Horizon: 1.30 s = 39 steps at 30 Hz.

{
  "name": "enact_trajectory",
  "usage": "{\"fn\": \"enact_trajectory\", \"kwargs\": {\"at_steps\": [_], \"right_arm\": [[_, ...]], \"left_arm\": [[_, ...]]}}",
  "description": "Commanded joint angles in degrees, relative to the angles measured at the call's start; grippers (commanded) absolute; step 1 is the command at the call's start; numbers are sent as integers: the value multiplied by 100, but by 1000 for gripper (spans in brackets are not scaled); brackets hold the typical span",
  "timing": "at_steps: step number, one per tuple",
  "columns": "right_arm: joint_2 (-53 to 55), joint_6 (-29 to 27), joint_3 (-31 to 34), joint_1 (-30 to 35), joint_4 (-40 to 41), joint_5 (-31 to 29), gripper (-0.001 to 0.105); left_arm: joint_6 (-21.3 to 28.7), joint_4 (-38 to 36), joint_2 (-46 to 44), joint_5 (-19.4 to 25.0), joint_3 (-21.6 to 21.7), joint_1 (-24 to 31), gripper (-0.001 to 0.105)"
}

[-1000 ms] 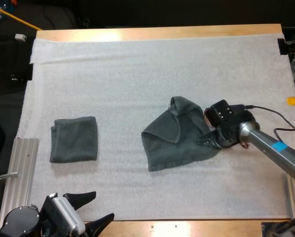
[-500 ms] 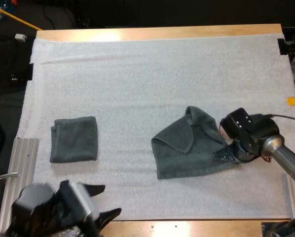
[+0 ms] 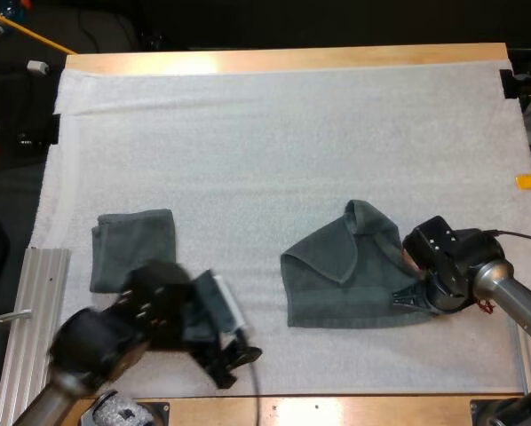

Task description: Pick towel from pile, fold and stack

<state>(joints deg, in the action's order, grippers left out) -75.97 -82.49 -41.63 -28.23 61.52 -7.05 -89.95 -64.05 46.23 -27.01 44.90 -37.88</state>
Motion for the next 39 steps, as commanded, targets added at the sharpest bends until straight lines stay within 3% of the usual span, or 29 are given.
{"fn": "enact_trajectory", "kwargs": {"at_steps": [1, 9, 12, 26, 30, 39], "right_arm": [[59, 96, 26, -2, -6, 122, 0], [59, 175, 43, -2, -52, 192, 0], [59, 175, 43, -2, -52, 192, 0], [59, 175, 43, -2, -59, 192, 0], [59, 175, 43, -2, -59, 192, 0], [59, 175, 43, -2, -59, 192, 0]], "left_arm": [[27, 147, 176, 248, 12, -173, 66], [-201, 982, 1591, 1796, 12, -1372, 66], [-261, 1260, 2042, 2106, 12, -1584, 66], [-320, 2277, 3576, 2135, 12, -1631, 65], [-320, 2296, 3952, 2533, 12, -1631, 61], [-274, 2679, 4146, 2565, 31, -1631, 61]]}}
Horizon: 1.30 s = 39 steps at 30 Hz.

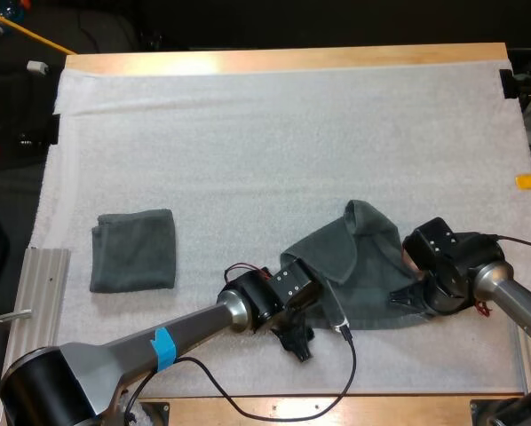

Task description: Pick towel from pile, fold and stack

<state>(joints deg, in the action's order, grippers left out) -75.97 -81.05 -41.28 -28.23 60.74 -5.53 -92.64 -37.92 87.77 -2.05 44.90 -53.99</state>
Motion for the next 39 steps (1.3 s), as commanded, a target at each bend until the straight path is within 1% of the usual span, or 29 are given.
{"fn": "enact_trajectory", "kwargs": {"at_steps": [1, 4, 6, 13, 16, 18, 21, 23, 28, 30, 33, 39], "right_arm": [[59, 30, 8, -2, 19, 40, 0], [59, 81, 8, -2, 19, 40, 0], [59, 151, 8, -2, 19, 40, 0], [59, 157, 8, -2, 19, 40, 0], [59, 157, 8, -2, 19, 40, 0], [59, 157, 8, -2, 19, 40, 0], [59, 157, 8, -2, 19, 40, 0], [59, 157, 8, -2, 19, 40, 0], [61, 157, 8, -2, 19, 44, 0], [88, 157, 8, -2, 19, 70, 0], [233, 157, 8, -2, 19, 69, 0], [899, 121, 8, -2, 47, 69, 0]], "left_arm": [[-5, 87, -7, 69, 31, -21, 61], [-5, 108, 18, 69, 29, -21, 56], [-5, 106, 67, 69, 29, -21, 48], [-5, -73, 301, 50, 29, -21, 46], [-5, -195, 349, 50, 29, -21, 33], [-5, -273, 347, 50, 31, -21, 22], [-5, -370, 347, 50, 60, -21, 11], [-5, -550, 347, 50, 139, -21, 8], [-5, -981, 344, 50, 543, -21, 7], [-5, -1199, 292, 50, 827, -21, 7], [-5, -1482, 114, 61, 1090, -21, 7], [13, -1779, -565, 62, 1341, -21, 7]]}}
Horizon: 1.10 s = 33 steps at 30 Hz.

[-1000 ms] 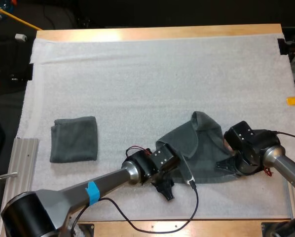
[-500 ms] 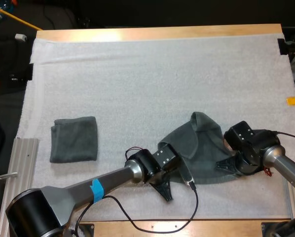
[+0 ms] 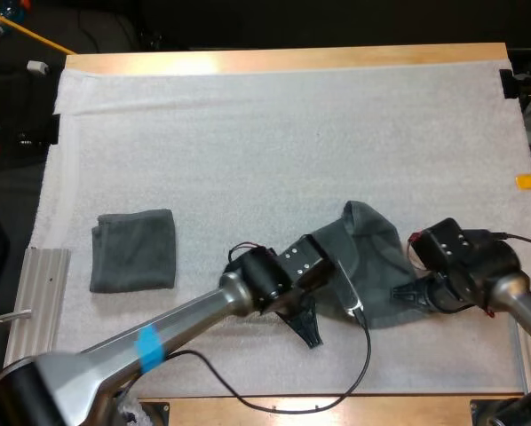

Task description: Pick towel from pile, fold and stack

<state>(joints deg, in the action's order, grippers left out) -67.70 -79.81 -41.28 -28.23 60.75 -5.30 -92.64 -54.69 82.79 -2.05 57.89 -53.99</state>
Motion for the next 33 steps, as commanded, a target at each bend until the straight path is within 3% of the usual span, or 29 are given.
{"fn": "enact_trajectory", "kwargs": {"at_steps": [1, 8, 13, 21, 27, 33], "right_arm": [[180, -2, 3, -2, 76, 49, 0], [1181, 0, -336, -2, 650, 630, 0], [1614, 2, -789, -2, 1012, 688, 0], [1851, 81, -1836, -2, 1760, 1615, 0], [1851, 80, -2665, -2, 2234, 1627, 0], [1851, 158, -3392, -2, 2637, 1627, 0]], "left_arm": [[13, -156, -165, 62, 47, -21, 7], [35, -707, -1217, 62, 45, -21, 7], [-3, -985, -1924, 51, 107, -21, 7], [-55, -1602, -2730, -41, 907, -21, 7], [-138, -1958, -2890, -377, 1554, -21, 7], [-423, -2247, -2904, -501, 1709, -31, 7]]}}
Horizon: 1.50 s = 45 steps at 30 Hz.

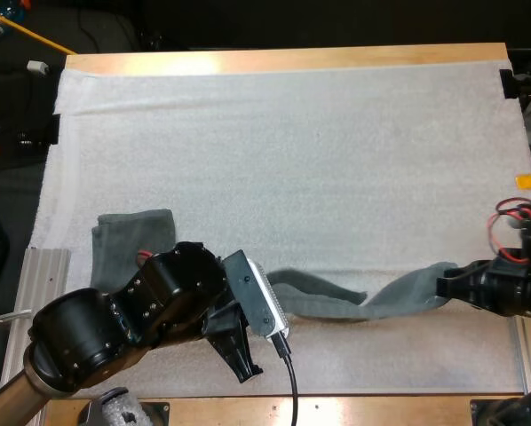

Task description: Pick towel from pile, fold and stack

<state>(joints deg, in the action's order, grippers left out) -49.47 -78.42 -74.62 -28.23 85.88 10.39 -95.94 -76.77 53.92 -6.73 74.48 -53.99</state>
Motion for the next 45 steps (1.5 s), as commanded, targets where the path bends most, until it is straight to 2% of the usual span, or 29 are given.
{"fn": "enact_trajectory", "kwargs": {"at_steps": [1, 4, 8, 12, 17, 19, 21, 22, 28, 30, 33, 36, 40, 45], "right_arm": [[28, 29, -122, -2, 167, 63, 0], [28, 80, -351, -2, 359, 286, 0], [28, 209, -429, -2, 396, 907, 0], [28, 241, -429, -2, 404, 996, 0], [0, 265, -311, -2, 441, 996, 0], [-6, 265, -147, -2, 441, 996, 0], [-48, 265, 101, -2, 429, 993, 0], [-54, 265, 184, -2, 412, 965, 0], [-239, 281, 805, -2, -188, 341, 0], [-400, 348, 960, -2, -608, 142, 0], [-745, 493, 1068, -2, -1255, -243, 0], [-1172, 544, 1079, -2, -1818, -517, 0], [-1677, 708, 1079, -2, -2444, -754, 0], [-2283, 1127, 1079, -2, -2945, -1318, 0]], "left_arm": [[-152, -75, -17, -81, 79, -32, 7], [-480, -261, -17, -229, 255, -32, 7], [-923, -506, -17, -393, 438, -32, 7], [-1217, -663, -17, -639, 471, -32, 7], [-1190, -699, -3, -527, 471, -32, 7], [-1069, -676, 21, -345, 461, -32, 7], [-916, -573, 61, 62, 322, 10, 7], [-894, -515, 61, 97, 253, 33, 7], [-429, 296, 74, 94, -704, 448, 7], [-205, 767, 88, 94, -1106, 687, 7], [-122, 1376, 88, 94, -1543, 1092, 7], [55, 2046, 119, 77, -1855, 1550, 7], [284, 2669, 373, -73, -1969, 2043, 7], [332, 3342, 1022, -736, -1969, 2544, 7]]}}
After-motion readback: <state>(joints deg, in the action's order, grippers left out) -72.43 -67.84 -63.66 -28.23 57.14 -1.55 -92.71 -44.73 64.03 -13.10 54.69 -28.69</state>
